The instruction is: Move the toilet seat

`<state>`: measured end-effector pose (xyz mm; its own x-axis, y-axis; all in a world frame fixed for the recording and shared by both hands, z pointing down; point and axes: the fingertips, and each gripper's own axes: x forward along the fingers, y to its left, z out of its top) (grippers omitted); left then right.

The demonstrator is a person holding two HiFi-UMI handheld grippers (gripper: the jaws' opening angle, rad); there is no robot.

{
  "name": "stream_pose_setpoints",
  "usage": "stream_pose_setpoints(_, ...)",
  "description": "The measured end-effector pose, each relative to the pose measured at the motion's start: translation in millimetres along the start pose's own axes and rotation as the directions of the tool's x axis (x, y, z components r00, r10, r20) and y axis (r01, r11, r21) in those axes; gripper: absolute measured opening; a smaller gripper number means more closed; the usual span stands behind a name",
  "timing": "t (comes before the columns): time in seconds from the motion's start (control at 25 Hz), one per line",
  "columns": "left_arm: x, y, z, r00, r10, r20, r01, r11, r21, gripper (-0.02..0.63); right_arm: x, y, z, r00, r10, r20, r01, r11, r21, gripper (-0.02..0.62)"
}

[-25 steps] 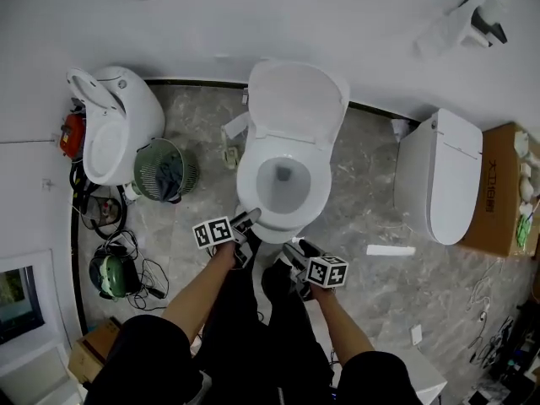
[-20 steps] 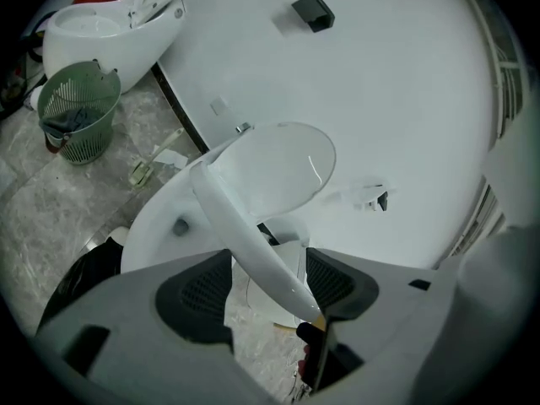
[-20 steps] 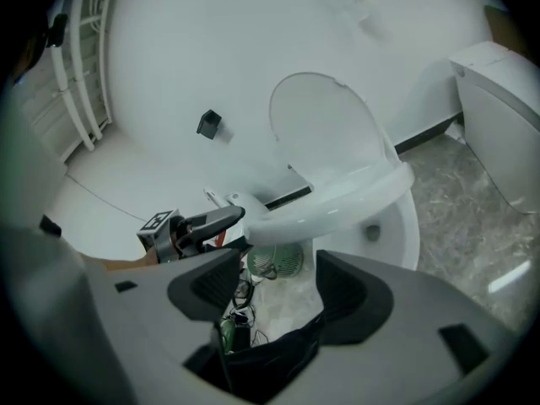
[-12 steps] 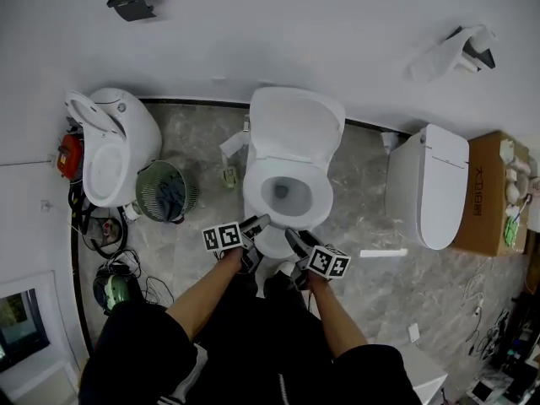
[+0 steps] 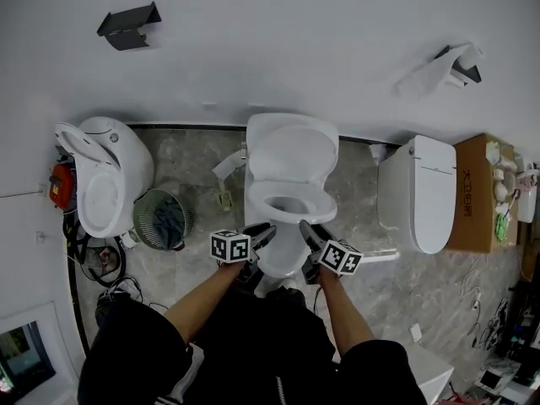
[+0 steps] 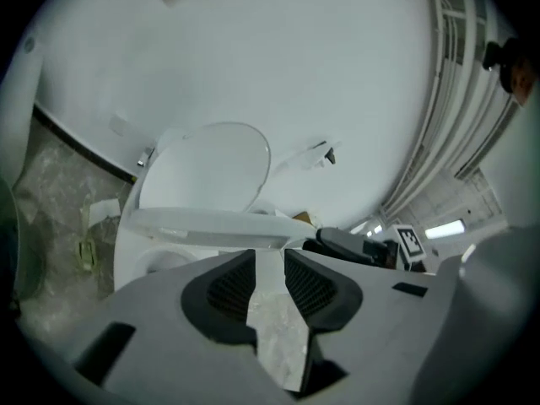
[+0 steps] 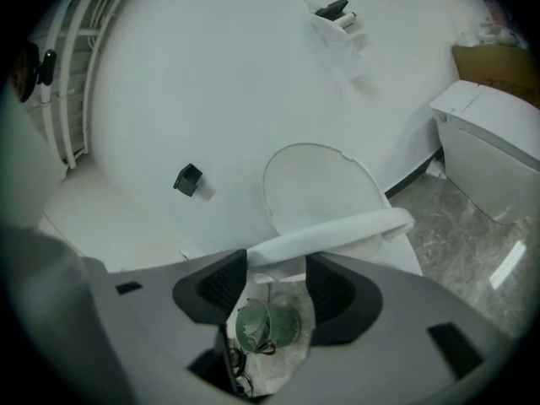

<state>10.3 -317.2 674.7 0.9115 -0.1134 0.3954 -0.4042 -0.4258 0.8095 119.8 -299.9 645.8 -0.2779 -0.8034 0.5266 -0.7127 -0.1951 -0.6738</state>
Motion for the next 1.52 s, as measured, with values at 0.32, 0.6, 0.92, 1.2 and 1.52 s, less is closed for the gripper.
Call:
stream_pose_setpoints(0.32, -27, 23, 32, 0.986, 0.166, -0.004, -0.161, 0.961, 0.224, 0.001, 42, 10, 71, 0.996, -0.012, 0.092, 0.009, 0.999, 0.040, 0.219)
stream_pose_setpoints(0.6, -56, 34, 65, 0.974, 0.219, 0.056, -0.225, 0.904, 0.363, 0.001, 87, 10, 127, 0.988, -0.054, 0.147, 0.044, 0.996, 0.074, 0.221)
stream_pose_setpoints(0.92, -76, 40, 100, 0.963, 0.247, 0.108, -0.270, 0.864, 0.426, 0.000, 136, 3, 180, 0.978, -0.105, 0.177, 0.093, 0.993, 0.075, 0.222)
stream_pose_setpoints(1.2, -86, 38, 109, 0.956, 0.260, 0.134, -0.293, 0.857, 0.424, 0.002, 156, 5, 196, 0.980, -0.131, 0.149, 0.138, 0.990, -0.034, 0.137)
stream_pose_setpoints(1.52, -87, 8, 106, 0.945, 0.264, 0.196, -0.325, 0.835, 0.444, 0.001, 112, 13, 179, 0.981, -0.107, 0.163, 0.127, 0.985, -0.119, 0.003)
